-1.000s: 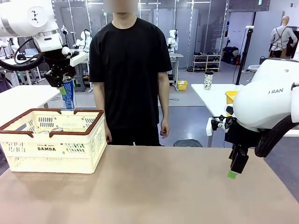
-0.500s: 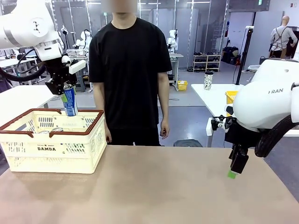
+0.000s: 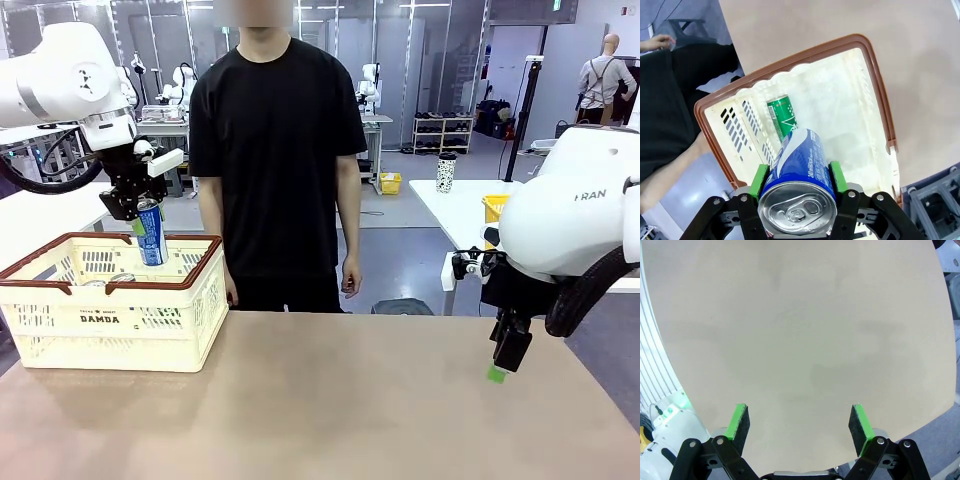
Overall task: Place the drinks into the Shopping basket.
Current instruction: Pick up one drink and place it into the Shopping basket.
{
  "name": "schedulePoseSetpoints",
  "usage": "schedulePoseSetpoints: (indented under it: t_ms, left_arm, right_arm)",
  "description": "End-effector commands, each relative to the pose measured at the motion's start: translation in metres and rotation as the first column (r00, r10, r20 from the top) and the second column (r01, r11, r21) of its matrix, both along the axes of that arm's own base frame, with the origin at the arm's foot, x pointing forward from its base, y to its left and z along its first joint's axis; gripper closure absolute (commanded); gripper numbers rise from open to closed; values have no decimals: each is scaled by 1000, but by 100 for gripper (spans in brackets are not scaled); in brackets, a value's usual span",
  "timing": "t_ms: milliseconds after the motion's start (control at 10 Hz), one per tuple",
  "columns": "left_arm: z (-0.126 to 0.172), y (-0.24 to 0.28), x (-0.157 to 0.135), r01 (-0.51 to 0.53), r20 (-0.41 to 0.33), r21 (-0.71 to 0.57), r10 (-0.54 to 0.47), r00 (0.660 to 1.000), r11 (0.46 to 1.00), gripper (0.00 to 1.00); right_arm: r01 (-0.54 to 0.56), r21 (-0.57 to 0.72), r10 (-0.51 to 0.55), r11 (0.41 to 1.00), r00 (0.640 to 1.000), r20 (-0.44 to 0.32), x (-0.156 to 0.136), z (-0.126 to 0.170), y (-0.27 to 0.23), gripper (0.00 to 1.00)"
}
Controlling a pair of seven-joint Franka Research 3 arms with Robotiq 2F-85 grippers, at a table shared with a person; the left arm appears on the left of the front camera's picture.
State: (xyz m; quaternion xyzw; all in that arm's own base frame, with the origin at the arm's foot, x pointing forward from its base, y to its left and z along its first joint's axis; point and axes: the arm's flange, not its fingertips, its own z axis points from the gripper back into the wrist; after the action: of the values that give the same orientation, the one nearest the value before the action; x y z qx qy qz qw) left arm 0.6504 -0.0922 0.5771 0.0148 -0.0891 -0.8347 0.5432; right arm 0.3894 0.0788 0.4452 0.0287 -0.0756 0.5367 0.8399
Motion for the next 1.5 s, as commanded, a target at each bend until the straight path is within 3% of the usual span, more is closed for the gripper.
schedulePoseSetpoints:
  t_ms: [0, 200, 500, 1100, 1400]
  left_arm:
    - [9, -2, -3, -6, 13, 10, 6, 1000, 1000, 42]
    - [1, -1, 0, 2, 1, 1, -2, 1000, 1000, 42]
    - [-41, 19, 23, 10, -103, -43, -14, 995, 999, 42]
    - [-117, 44, 38, 48, -96, -23, -50, 994, 999, 42]
    - [-137, 43, 38, 60, -61, -54, -64, 996, 997, 42]
  right_arm:
    - [1, -5, -1, 1000, 1000, -3, -1, 0, -1, 0]
    - [1, -5, -1, 1000, 1000, -3, -1, 0, -1, 0]
    - [1, -5, -1, 1000, 1000, -3, -1, 0, -1, 0]
    - [1, -5, -1, 1000, 1000, -3, -1, 0, -1, 0]
    - [1, -5, -1, 1000, 1000, -3, -1, 0, -1, 0]
